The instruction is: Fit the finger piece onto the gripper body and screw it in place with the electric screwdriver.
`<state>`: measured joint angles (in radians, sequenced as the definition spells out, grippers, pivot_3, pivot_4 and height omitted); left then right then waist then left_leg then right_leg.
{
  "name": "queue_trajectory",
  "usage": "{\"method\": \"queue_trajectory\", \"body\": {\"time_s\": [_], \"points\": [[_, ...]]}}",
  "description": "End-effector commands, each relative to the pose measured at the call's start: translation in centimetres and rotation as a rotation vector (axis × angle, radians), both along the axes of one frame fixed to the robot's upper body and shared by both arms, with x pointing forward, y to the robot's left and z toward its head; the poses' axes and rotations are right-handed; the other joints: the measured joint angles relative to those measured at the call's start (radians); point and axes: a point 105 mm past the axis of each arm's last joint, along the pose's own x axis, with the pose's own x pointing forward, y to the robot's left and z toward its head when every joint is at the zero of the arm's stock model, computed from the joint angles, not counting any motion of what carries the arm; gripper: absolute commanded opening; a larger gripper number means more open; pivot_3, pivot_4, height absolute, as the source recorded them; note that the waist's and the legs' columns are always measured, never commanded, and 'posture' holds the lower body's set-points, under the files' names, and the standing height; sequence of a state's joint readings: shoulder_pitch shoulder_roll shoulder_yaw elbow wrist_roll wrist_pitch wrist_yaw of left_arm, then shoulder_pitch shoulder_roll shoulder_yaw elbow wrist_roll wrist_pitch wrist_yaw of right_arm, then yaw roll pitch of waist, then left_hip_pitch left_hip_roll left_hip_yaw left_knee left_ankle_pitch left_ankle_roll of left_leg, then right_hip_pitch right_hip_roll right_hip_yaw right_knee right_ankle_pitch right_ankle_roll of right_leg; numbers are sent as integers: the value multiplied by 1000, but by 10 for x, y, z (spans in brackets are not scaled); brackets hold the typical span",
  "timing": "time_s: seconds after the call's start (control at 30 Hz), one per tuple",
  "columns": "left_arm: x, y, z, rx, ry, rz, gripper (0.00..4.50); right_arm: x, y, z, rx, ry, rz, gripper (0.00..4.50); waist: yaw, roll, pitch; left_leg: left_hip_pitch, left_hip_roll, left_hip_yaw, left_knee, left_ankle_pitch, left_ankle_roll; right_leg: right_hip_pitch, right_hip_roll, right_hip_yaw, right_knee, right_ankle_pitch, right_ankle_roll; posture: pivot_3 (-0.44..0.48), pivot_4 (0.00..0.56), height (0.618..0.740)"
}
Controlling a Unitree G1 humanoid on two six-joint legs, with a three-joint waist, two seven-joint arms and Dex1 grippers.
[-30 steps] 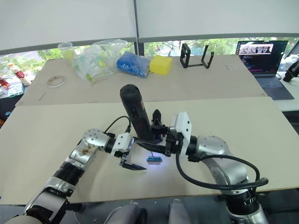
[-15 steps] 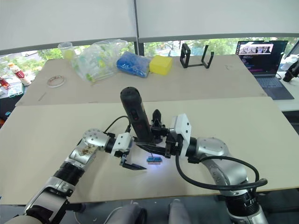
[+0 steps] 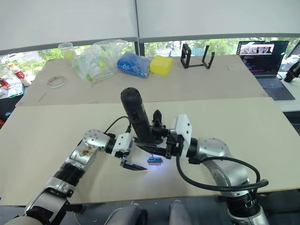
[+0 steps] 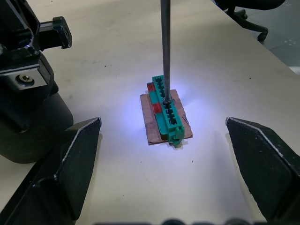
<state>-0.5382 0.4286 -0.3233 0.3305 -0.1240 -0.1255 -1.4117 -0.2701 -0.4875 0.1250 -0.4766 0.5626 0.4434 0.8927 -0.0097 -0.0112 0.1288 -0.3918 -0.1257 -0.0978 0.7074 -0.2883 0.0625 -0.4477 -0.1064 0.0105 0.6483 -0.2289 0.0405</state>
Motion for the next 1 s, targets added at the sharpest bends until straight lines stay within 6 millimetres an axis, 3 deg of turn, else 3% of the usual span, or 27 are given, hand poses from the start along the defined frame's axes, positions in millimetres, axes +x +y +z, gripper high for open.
{"method": "queue_trajectory", "body": {"time_s": [0.03,0.47,0.77,1.0], "points": [[3,-2,10,-26,-31,-3,4500,-6,0,12,21,-69,15,1907,0,0,0,0,0,0,0,0,0,0,0,0,0,0,0,0,150,740],[4,-2,12,-28,-31,-3,4500,-5,-1,13,24,-87,2,1907,1,0,0,1,0,0,0,0,0,2,0,0,0,0,0,0,150,740],[2,12,15,-25,9,37,4500,-14,-2,38,53,-138,26,1907,-2,0,0,1,0,0,0,0,0,1,0,0,0,0,0,0,150,740],[19,27,31,-92,24,198,4500,-12,-7,57,87,-141,8,1907,3,0,0,2,0,0,0,0,0,2,0,0,0,0,0,0,150,740]]}}
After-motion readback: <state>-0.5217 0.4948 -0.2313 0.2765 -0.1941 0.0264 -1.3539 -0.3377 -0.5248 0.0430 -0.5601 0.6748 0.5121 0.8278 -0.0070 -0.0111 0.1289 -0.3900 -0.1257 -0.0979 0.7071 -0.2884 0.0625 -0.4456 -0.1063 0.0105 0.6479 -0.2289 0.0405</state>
